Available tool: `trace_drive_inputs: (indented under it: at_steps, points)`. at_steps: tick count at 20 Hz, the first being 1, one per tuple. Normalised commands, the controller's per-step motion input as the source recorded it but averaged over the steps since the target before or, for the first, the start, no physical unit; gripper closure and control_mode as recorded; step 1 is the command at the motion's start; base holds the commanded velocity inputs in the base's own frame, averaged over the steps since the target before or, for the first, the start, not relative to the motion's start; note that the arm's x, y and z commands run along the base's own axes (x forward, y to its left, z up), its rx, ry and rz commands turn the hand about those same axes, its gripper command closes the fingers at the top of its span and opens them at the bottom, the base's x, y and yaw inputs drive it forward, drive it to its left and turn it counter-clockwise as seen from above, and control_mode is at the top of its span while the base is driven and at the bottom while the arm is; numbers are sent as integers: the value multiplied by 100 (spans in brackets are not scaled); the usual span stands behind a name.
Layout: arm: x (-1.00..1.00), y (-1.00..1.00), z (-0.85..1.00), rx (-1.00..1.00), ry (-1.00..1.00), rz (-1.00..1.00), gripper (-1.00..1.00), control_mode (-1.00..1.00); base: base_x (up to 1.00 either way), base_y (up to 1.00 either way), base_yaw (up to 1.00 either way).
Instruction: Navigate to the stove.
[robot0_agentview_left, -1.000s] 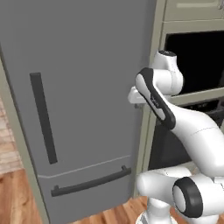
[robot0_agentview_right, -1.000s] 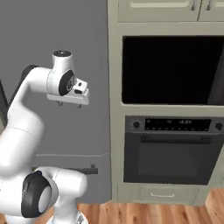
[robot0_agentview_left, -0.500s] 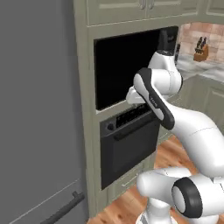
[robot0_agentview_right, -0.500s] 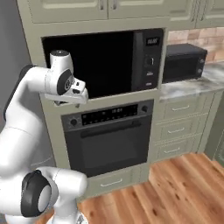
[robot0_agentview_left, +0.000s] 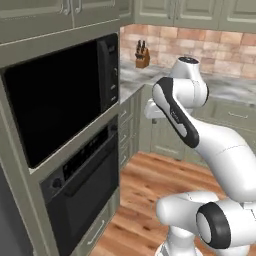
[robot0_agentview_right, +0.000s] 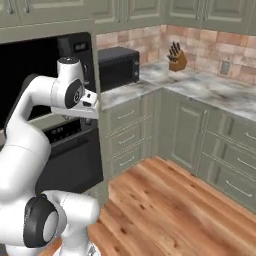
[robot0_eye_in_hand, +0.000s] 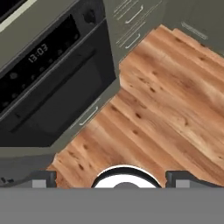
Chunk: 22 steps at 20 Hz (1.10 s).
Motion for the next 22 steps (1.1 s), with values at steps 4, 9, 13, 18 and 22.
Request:
trace_drive_inputs:
  at_steps: [4,9,13,18,22]
  points:
    - [0,0,0,0,0,0,-100,100,0,-66,-66]
    - [0,0,0,0,0,0,-100,100,8,-58,-73]
    - [0,0,0,0,0,0,-100,100,31,-44,-71]
    - [0,0,0,0,0,0,-100,100,92,7,-39]
    - [0,0,0,0,0,0,-100,100,100,2,-21]
